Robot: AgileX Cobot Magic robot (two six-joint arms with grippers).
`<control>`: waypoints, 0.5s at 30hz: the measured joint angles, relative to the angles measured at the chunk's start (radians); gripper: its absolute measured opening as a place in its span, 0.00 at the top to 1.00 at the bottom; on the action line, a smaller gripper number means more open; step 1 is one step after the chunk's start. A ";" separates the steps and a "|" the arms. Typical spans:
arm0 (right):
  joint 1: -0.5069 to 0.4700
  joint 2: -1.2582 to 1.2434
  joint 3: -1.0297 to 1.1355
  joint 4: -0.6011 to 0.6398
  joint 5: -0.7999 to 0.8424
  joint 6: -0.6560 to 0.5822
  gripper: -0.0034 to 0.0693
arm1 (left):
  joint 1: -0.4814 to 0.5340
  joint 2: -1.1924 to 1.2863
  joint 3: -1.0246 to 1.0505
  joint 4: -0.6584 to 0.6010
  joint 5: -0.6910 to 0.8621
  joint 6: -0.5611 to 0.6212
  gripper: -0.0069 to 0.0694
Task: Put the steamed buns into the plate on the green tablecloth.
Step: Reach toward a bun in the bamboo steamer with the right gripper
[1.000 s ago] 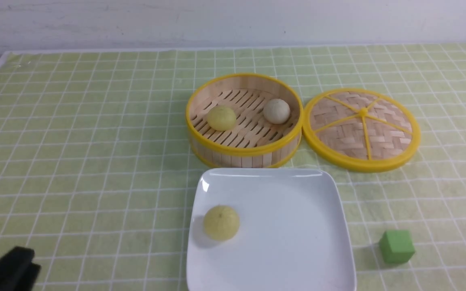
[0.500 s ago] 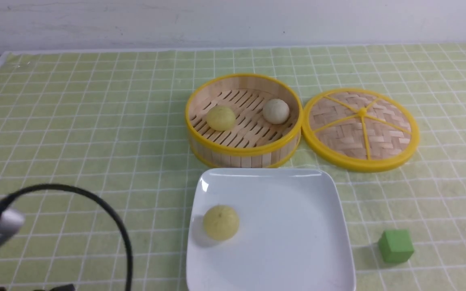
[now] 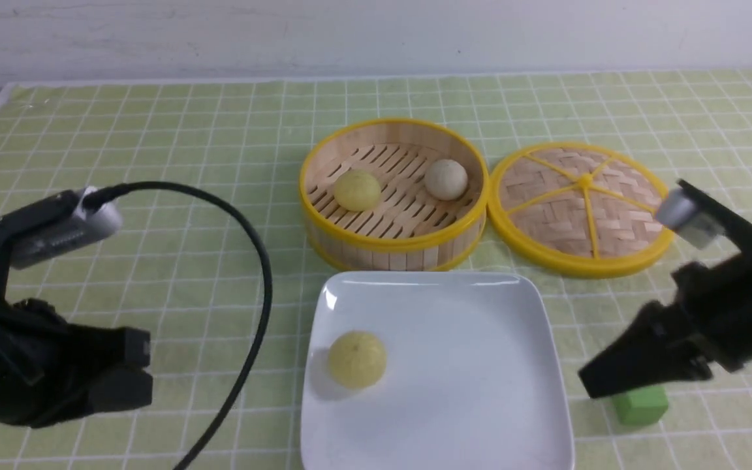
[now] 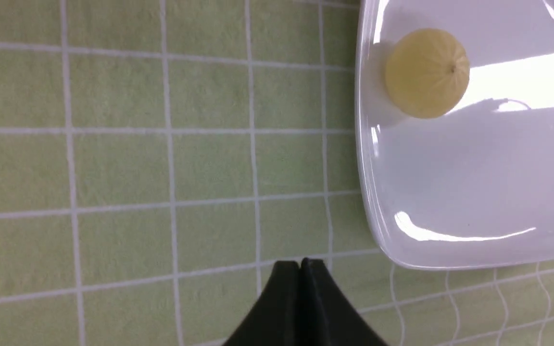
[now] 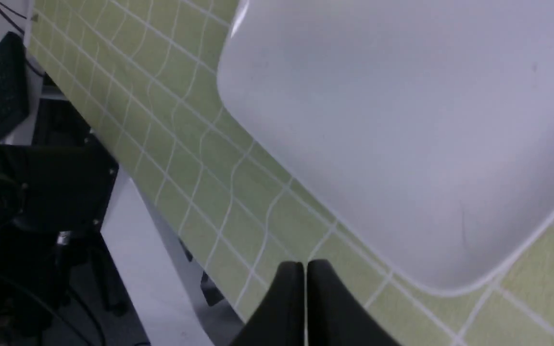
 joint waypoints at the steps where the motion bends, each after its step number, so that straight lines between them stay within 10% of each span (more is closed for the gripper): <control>1: 0.026 0.029 -0.047 -0.018 -0.016 0.013 0.91 | 0.000 0.012 -0.011 0.003 0.002 0.001 0.91; 15: 0.202 0.516 -0.752 -0.448 -0.356 0.289 0.48 | 0.000 0.077 -0.024 0.033 -0.001 0.003 0.71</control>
